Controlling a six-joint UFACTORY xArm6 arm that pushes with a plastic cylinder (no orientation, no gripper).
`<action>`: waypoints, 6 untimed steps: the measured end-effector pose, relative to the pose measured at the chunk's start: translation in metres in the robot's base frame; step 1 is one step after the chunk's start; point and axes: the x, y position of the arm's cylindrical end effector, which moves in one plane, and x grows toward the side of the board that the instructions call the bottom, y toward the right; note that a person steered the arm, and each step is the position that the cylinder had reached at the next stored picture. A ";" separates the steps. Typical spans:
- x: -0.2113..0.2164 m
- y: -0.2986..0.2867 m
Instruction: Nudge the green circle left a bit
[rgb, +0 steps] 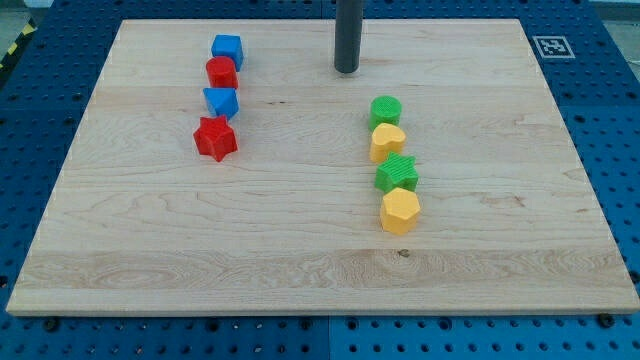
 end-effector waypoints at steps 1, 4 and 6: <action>-0.013 0.011; 0.046 0.083; 0.096 0.094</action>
